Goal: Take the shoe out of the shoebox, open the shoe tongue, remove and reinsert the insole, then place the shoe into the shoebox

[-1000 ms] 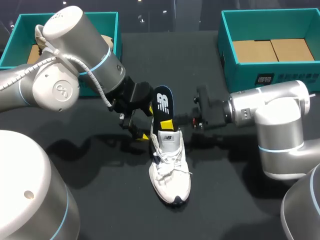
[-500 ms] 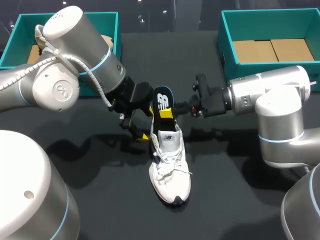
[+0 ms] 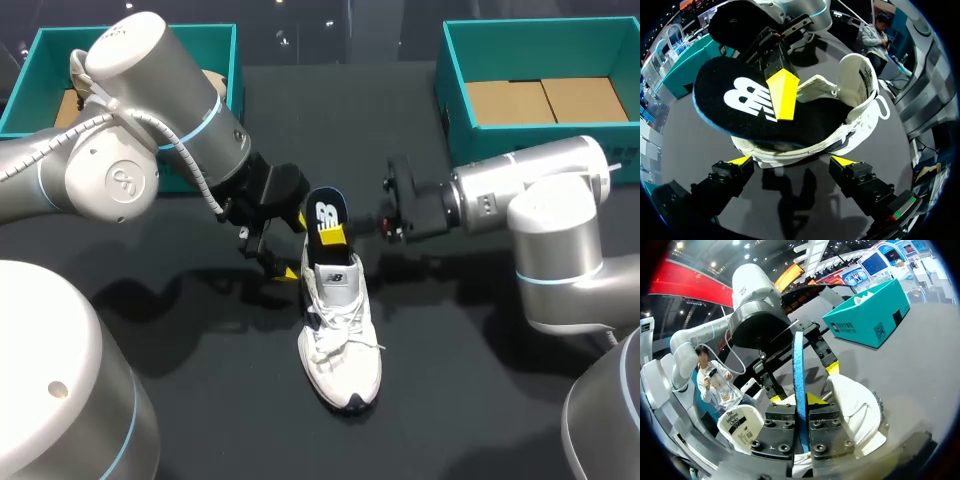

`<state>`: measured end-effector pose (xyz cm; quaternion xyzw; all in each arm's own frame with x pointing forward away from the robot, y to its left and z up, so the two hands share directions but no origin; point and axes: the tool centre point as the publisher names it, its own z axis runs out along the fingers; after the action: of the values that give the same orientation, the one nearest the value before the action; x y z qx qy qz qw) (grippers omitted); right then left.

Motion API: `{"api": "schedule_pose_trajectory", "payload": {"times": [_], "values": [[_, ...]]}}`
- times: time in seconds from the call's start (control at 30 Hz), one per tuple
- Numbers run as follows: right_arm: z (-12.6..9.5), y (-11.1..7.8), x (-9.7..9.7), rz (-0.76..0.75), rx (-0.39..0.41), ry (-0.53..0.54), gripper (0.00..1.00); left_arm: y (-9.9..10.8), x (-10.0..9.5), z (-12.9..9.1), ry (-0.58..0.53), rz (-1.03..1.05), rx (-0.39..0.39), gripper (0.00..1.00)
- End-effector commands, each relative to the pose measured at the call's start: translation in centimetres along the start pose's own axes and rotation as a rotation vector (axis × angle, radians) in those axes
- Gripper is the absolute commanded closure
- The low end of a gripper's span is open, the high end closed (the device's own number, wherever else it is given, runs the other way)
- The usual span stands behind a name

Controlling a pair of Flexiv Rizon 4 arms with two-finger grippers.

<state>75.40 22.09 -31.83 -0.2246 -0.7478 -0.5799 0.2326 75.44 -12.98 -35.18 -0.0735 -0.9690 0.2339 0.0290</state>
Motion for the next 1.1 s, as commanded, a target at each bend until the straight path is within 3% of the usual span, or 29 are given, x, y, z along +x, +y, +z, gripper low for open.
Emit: {"api": "schedule_pose_trajectory", "payload": {"times": [0.03,0.2,0.33,0.43,0.6,0.9,0.97,1.03,1.1], "values": [[-0.1,-1.4,0.5,0.025,-0.003,-0.009,1.0,0.0,0.0,0.1,-0.002,0.0,-0.002,0.0],[-0.2,-2.3,0.8,0.053,-0.008,-0.003,1.0,0.0,0.0,0.1,-0.002,0.0,-0.002,0.0],[0.0,-1.9,0.9,0.042,-0.001,-0.002,1.0,0.0,0.0,0.1,-0.002,0.0,-0.002,0.0],[0.0,-1.1,1.1,0.016,0.002,-0.004,0.73,0.0,0.0,0.1,-0.002,0.0,-0.002,0.0],[-0.3,0.2,1.2,-0.025,0.008,-0.015,0.65,0.0,0.0,0.1,-0.002,0.0,-0.002,0.0],[-1.1,2.1,-0.1,-0.054,0.014,-0.042,0.72,0.0,0.0,0.1,-0.002,0.0,-0.002,0.0],[-1.0,2.3,-0.5,-0.05,0.006,-0.041,0.8,0.0,0.0,0.1,-0.002,0.0,-0.002,0.0],[-0.8,2.2,-0.9,-0.045,0.004,-0.039,0.97,0.0,0.0,0.1,-0.002,0.0,-0.002,0.0],[-0.5,1.9,-1.1,-0.035,0.008,-0.033,1.0,0.0,0.0,0.1,-0.002,0.0,-0.002,0.0]]}}
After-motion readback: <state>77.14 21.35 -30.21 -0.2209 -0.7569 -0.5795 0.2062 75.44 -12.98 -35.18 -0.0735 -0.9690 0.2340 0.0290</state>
